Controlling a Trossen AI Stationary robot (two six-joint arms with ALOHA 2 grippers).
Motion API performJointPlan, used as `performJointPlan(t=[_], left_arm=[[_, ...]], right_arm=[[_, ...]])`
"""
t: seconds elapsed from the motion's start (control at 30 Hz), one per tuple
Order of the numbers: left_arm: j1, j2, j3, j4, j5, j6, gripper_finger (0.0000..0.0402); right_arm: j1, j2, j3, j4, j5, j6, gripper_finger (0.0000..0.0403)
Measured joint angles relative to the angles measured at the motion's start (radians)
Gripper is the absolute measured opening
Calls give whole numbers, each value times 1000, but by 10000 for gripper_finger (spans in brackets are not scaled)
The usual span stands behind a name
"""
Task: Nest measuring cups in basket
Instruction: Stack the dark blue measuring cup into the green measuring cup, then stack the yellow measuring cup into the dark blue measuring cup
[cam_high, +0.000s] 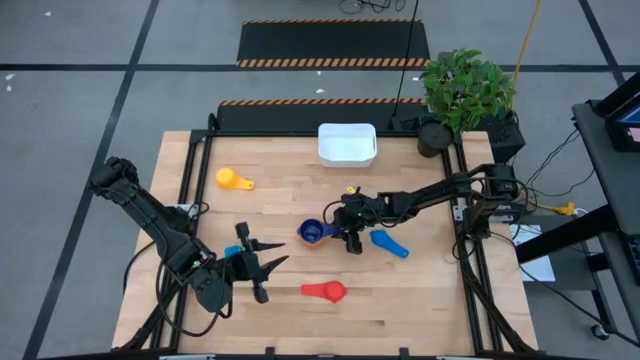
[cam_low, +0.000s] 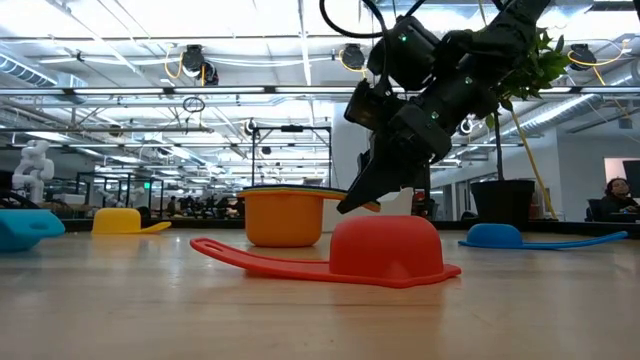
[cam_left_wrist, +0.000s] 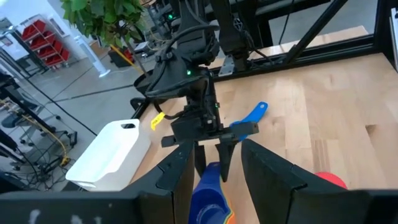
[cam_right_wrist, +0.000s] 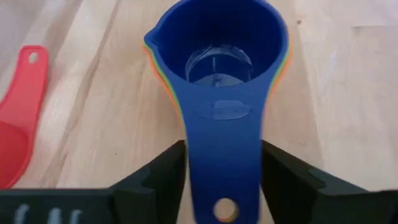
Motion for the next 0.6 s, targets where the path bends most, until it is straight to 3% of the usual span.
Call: performJointPlan(t=[0.2,0.37,0.6], left_arm=[[3,0,0,-38,-4,7,136],[24,0,0,-87,-12,19,136],[97,0,0,-231,0,-241,136]], right_arm=[[4,-45,0,-26,29,19,250],[16,-117,0,-103,29,24,276],[50,-246,0,-213,31,23,279]])
